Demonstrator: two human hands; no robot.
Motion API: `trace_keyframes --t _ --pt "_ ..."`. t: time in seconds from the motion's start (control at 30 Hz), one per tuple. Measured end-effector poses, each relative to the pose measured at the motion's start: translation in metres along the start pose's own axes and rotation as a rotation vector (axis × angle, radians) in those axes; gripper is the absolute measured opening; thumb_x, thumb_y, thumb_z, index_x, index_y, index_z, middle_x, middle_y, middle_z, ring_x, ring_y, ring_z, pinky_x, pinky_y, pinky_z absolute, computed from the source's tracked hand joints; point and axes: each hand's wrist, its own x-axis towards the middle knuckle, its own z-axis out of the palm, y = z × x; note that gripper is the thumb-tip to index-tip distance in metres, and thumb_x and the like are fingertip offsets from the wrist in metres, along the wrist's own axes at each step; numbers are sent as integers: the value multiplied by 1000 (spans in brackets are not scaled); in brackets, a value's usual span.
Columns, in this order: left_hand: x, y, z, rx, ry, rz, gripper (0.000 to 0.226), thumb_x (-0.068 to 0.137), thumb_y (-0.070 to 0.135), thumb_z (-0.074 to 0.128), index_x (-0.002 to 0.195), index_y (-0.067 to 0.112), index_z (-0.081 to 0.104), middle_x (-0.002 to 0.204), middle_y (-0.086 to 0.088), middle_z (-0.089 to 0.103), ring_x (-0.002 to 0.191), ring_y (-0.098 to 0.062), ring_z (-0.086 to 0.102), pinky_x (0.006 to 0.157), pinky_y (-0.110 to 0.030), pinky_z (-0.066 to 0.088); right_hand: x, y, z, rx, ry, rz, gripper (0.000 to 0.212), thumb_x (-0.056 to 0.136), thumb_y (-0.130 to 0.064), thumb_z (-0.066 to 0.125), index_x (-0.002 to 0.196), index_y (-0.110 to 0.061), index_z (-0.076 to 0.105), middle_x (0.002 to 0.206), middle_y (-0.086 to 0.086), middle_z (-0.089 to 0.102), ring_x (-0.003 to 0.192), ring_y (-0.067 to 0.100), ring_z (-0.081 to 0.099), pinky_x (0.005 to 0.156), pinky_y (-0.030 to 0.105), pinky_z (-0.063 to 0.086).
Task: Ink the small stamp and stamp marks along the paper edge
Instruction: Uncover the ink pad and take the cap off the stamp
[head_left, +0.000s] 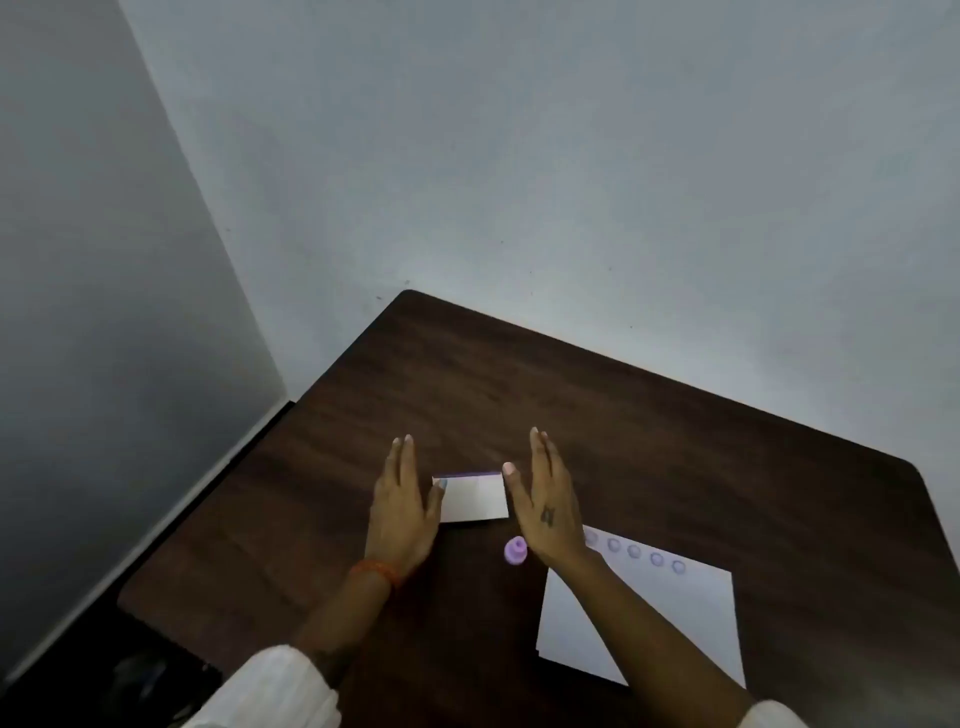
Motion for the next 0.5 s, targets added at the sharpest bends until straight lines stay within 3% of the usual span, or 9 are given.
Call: trace_keyframes --t 0.2,0.4,0.5 --pt "2 -17 6 29 -162 -188 68 88 31 57 142 11 21 146 -18 32 123 -32 47 104 -46 41 3 12 16 -117 -220 155 62 90 -35 54 141 -12 28 148 14 33 133 29 38 107 39 36" --pt "7 -12 12 16 -175 -159 48 86 23 60 131 11 47 127 -16 47 97 -27 59 95 -35 46 6 10 26 -93 -194 140 50 85 -23 63 130 -10 47 134 12 50 121 28 50 104 33 39" --pt "10 -9 13 23 -185 -165 45 87 21 59 130 13 48 127 -16 49 101 -26 57 97 -35 44 6 9 28 -95 -181 146 50 85 -22 63 131 -10 46 135 13 50 122 28 49 104 34 39"
